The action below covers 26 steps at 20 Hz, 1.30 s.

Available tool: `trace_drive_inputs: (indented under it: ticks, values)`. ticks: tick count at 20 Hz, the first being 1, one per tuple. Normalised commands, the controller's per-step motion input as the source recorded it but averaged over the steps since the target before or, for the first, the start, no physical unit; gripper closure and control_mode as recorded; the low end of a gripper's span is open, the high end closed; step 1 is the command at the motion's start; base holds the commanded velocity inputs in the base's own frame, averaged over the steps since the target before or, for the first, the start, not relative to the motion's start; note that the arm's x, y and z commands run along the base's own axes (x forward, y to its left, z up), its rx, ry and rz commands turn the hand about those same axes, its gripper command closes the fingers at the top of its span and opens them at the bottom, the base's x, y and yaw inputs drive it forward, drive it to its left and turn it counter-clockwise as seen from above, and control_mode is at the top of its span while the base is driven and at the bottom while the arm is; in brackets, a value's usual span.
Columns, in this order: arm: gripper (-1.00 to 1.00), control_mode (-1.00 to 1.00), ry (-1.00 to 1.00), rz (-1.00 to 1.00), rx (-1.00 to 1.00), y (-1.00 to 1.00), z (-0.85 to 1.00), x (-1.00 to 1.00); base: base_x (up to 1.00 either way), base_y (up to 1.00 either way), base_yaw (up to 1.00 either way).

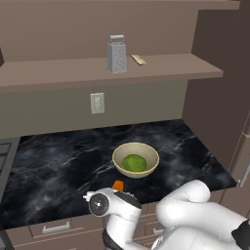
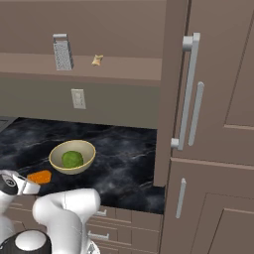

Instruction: Pick the cheese from the fridge and the cheese grater from the cabinet and place them next to the salad bowl.

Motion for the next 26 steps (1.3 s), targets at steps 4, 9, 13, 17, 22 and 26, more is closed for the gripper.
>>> trace_drive_inputs:
  ticks: [4, 9, 13, 17, 22, 26]
  values:
    - [1.00, -1.00, 0.01, 0.00, 0.00, 0.01, -0.08, 0.33, 0.00, 0.00, 0.00]
    - [-1.00, -1.00, 0.00, 0.00, 0.00, 0.00, -0.07, 0.13, 0.00, 0.00, 0.00]
    - [-1.00, -1.00, -0.03, 0.00, 0.00, -0.03, 0.00, -0.29, 0.00, 0.00, 0.00]
    - [-1.00, -1.00, -0.08, 0.00, 0.00, 0.00, 0.00, -0.51, 0.00, 0.00, 0.00]
    - [-1.00, -1.00, -0.05, 0.00, 0.09, -0.12, 0.42, -0.21, 0.00, 0.00, 0.00]
    - [-1.00, -1.00, -0.01, 0.01, 0.18, -0.11, 1.00, -0.27, 0.00, 0.00, 0.00]
